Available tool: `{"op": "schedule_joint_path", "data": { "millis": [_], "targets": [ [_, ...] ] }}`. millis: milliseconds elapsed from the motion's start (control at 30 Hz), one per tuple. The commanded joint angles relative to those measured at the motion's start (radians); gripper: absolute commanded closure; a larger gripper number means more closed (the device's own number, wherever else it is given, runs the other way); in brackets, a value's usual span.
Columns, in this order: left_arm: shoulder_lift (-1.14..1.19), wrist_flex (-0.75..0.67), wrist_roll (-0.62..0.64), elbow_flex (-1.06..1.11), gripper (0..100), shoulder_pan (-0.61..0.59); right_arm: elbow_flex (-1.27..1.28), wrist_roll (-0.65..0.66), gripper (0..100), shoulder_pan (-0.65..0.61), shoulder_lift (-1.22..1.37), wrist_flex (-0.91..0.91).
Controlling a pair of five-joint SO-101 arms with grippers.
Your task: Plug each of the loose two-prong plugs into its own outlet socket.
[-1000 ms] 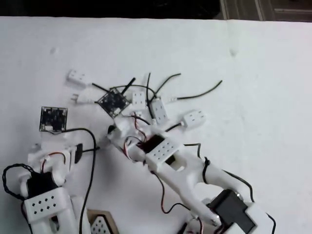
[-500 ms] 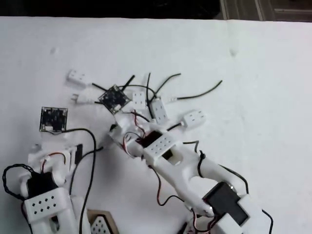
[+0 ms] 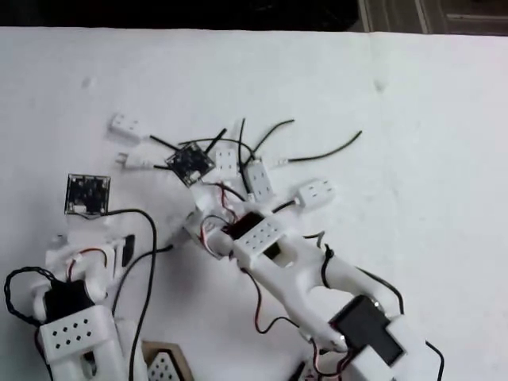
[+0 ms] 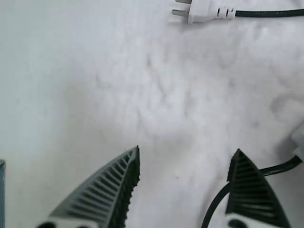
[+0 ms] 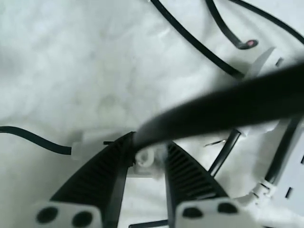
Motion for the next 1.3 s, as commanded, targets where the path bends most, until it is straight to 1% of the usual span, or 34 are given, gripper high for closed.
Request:
{"op": "schedule_joint_path", "data": {
  "millis": [0,200,567,667,833,933,1267],
  "targets": [
    [-0.015,0.000,0.008,-0.002,70,-0.008,-0.051,-0.003,98.1,0.010,0.059,0.041],
    [-0.015,-0.003,0.005,0.006,70,-0.008,-0.107,-0.003,98.1,0.010,0.127,0.131],
    [-0.015,-0.003,0.003,0.011,70,-0.008,-0.086,-0.002,98.1,0.010,0.124,0.140],
    [-0.015,-0.003,0.003,0.011,70,-0.008,-0.089,-0.002,98.1,0.015,0.056,0.162],
    [-0.015,-0.003,0.002,0.012,70,-0.008,-0.089,-0.011,98.1,0.038,-0.173,0.234],
    [-0.015,-0.003,0.002,0.012,70,-0.008,-0.084,-0.011,98.1,0.048,-0.259,0.266],
    [-0.015,-0.003,0.002,0.012,70,-0.007,-0.075,-0.011,98.1,0.044,-0.197,0.274]
  ]
}}
